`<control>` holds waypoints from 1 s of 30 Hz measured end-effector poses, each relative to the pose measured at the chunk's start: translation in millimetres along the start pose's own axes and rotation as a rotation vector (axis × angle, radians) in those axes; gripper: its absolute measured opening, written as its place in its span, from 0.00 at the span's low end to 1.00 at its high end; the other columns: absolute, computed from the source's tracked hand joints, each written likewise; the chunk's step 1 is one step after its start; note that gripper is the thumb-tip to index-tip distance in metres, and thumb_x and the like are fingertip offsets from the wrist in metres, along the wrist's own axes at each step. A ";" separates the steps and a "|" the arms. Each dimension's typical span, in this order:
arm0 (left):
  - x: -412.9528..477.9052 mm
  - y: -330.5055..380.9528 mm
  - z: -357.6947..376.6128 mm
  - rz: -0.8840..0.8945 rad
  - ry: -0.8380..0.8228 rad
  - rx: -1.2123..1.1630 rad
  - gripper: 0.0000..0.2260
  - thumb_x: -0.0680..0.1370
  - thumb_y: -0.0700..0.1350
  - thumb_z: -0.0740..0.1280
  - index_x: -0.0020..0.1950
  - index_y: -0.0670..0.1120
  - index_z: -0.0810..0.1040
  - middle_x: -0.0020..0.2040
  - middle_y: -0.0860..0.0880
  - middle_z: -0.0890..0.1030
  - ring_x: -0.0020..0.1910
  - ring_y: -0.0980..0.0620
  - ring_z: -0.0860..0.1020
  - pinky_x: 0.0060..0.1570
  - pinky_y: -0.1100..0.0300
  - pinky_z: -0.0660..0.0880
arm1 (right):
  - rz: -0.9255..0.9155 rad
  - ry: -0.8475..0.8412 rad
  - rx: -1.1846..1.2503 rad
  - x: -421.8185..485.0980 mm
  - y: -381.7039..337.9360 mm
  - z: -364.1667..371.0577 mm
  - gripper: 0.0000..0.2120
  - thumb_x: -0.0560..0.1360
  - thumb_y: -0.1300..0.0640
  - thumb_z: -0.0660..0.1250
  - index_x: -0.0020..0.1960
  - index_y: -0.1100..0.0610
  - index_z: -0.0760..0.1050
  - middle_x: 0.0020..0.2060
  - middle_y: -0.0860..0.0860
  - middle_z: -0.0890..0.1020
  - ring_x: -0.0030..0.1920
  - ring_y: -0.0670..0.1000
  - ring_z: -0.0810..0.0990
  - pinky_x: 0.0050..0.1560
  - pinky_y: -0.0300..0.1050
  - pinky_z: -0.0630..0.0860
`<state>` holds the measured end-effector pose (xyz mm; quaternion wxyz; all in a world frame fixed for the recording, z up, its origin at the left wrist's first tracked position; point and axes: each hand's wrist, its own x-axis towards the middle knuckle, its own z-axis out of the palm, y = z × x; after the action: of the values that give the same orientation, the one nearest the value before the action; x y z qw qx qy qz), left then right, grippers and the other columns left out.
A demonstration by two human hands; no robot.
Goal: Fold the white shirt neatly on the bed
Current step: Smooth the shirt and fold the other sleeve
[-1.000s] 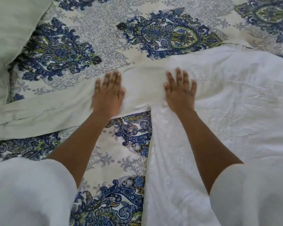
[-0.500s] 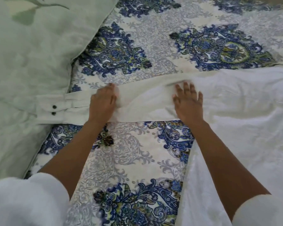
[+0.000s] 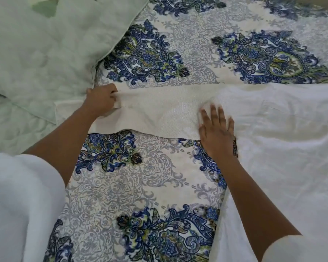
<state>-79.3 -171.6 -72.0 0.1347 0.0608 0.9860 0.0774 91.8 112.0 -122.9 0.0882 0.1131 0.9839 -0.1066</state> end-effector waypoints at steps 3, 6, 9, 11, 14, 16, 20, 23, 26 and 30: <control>-12.8 14.1 10.9 -0.058 0.132 0.130 0.16 0.76 0.38 0.60 0.64 0.42 0.71 0.63 0.39 0.72 0.64 0.40 0.68 0.63 0.46 0.60 | 0.039 -0.040 0.034 2.2 -4.0 -2.8 0.30 0.75 0.48 0.39 0.77 0.49 0.50 0.77 0.52 0.48 0.77 0.52 0.44 0.74 0.58 0.42; -45.9 63.6 32.0 0.208 0.239 -0.003 0.22 0.75 0.42 0.59 0.68 0.37 0.65 0.67 0.36 0.68 0.65 0.39 0.67 0.66 0.44 0.61 | -0.012 -0.054 0.062 7.4 -19.9 -5.7 0.31 0.74 0.48 0.38 0.77 0.49 0.49 0.77 0.52 0.47 0.77 0.52 0.44 0.74 0.57 0.40; -70.6 106.5 68.9 0.511 0.016 -0.020 0.24 0.81 0.46 0.54 0.75 0.39 0.56 0.75 0.40 0.58 0.73 0.42 0.60 0.72 0.45 0.57 | -0.126 -0.082 0.012 14.3 -32.7 -1.7 0.27 0.78 0.46 0.36 0.77 0.48 0.46 0.77 0.51 0.45 0.77 0.52 0.41 0.74 0.57 0.40; -66.4 93.9 86.2 0.440 -0.044 0.114 0.26 0.82 0.54 0.45 0.77 0.46 0.42 0.78 0.47 0.43 0.77 0.48 0.45 0.75 0.47 0.45 | -0.121 -0.094 -0.061 21.2 -19.6 0.7 0.25 0.81 0.45 0.39 0.76 0.46 0.41 0.77 0.49 0.42 0.77 0.52 0.39 0.74 0.59 0.40; -62.4 45.9 85.6 0.213 0.022 0.240 0.26 0.81 0.57 0.40 0.75 0.49 0.36 0.76 0.50 0.37 0.76 0.49 0.40 0.73 0.46 0.38 | 0.119 -0.074 -0.094 23.3 13.2 -5.3 0.26 0.80 0.42 0.39 0.76 0.46 0.37 0.76 0.48 0.39 0.76 0.53 0.37 0.73 0.60 0.38; -67.5 35.4 72.5 0.099 0.047 0.204 0.26 0.82 0.55 0.43 0.77 0.47 0.40 0.78 0.47 0.41 0.76 0.47 0.41 0.73 0.46 0.37 | 0.229 -0.070 -0.060 25.2 12.7 -12.3 0.27 0.81 0.43 0.40 0.77 0.48 0.40 0.77 0.51 0.40 0.76 0.54 0.38 0.73 0.60 0.38; -79.6 75.6 80.3 0.384 0.018 0.102 0.27 0.79 0.55 0.39 0.76 0.47 0.41 0.78 0.48 0.44 0.76 0.52 0.42 0.73 0.50 0.39 | -0.049 -0.049 -0.013 32.1 -49.8 -4.6 0.26 0.81 0.46 0.44 0.77 0.48 0.42 0.77 0.52 0.42 0.77 0.54 0.39 0.73 0.59 0.38; -80.1 65.1 95.4 0.349 -0.027 0.097 0.26 0.79 0.57 0.36 0.76 0.50 0.38 0.78 0.52 0.40 0.76 0.54 0.39 0.74 0.51 0.38 | -0.203 -0.090 -0.037 28.9 -62.8 7.9 0.25 0.81 0.45 0.43 0.77 0.45 0.43 0.77 0.47 0.42 0.77 0.51 0.38 0.74 0.57 0.38; -84.2 43.9 90.6 0.225 0.015 0.130 0.27 0.78 0.56 0.35 0.77 0.50 0.41 0.78 0.53 0.42 0.76 0.55 0.42 0.74 0.50 0.39 | -0.216 -0.142 0.042 31.3 -54.8 -0.5 0.24 0.82 0.45 0.44 0.77 0.46 0.44 0.77 0.47 0.43 0.77 0.49 0.39 0.74 0.54 0.37; -85.8 91.4 66.4 0.195 0.066 0.045 0.30 0.77 0.54 0.37 0.76 0.42 0.54 0.78 0.46 0.53 0.77 0.50 0.50 0.74 0.51 0.42 | -0.099 -0.035 0.256 33.9 -35.4 -27.4 0.24 0.82 0.52 0.48 0.77 0.52 0.51 0.77 0.50 0.49 0.77 0.50 0.45 0.75 0.50 0.42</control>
<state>30.0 -85.0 -97.7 0.0927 0.1568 0.9808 0.0699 46.6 91.5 -96.5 0.0847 0.0726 0.9650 -0.2374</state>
